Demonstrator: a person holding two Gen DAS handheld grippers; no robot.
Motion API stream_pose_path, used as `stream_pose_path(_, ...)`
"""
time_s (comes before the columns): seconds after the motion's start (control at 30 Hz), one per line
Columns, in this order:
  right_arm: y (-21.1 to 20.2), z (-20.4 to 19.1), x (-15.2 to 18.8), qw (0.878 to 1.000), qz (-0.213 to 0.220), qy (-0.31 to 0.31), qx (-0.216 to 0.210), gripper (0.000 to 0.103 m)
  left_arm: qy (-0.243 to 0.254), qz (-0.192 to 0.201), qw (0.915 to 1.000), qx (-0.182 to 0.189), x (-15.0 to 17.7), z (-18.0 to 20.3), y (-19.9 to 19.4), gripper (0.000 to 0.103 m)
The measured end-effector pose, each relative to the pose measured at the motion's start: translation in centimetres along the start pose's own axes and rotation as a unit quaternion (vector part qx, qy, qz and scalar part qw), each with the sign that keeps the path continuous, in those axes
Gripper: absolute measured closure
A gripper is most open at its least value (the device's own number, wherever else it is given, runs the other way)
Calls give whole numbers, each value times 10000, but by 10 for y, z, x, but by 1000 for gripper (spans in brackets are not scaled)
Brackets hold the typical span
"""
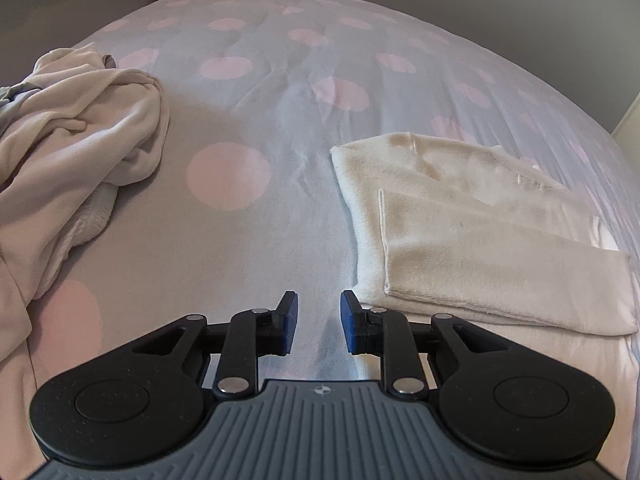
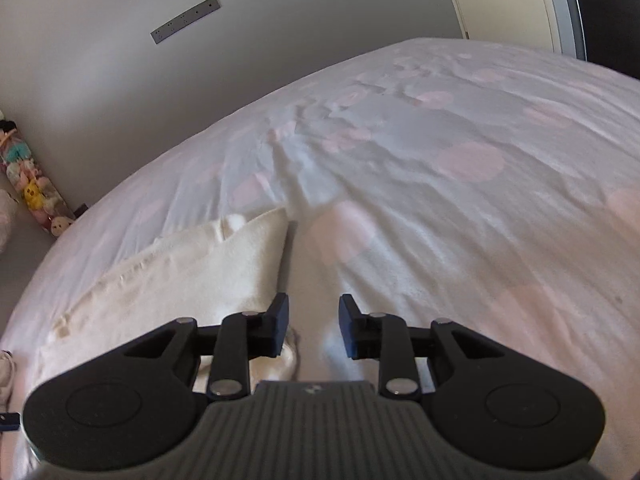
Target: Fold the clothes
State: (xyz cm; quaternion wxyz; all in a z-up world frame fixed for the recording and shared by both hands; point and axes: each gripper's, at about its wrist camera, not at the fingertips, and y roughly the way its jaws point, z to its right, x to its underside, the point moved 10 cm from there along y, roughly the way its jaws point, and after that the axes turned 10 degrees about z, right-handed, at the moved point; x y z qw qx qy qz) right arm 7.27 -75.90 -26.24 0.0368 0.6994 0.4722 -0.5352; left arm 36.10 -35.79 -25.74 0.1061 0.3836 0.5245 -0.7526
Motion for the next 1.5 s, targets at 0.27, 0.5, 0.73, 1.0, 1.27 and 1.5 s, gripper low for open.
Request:
stream_pose_path(0.27,55,-30,-46,9879,-1318,-615,-532,67,638,-131,9978,124,-7,29,22,80)
stream_pose_path(0.5,125,-55,-78,9636,-2195,-1507,-227,68,1001,-305,9942,263,-12,36,32,80)
stream_pose_path(0.73,178,-68,-71,9383,-2798,-2029,-74,68,862,-281,9946,513,-10,32,42,79)
stream_pose_path(1.0,189,-70,-48,9139,-3457,-2107,-299,82,827,-226,9943,633,-9,34,44,79)
stream_pose_path(1.27,186,-66,-72,9100,-2684,-3155,202,101,829,-192,9944,626,-8,34,43,79)
stream_pose_path(1.5,181,-60,-89,9179,-2371,-3132,558,101,693,-214,9950,682,-8,31,44,76)
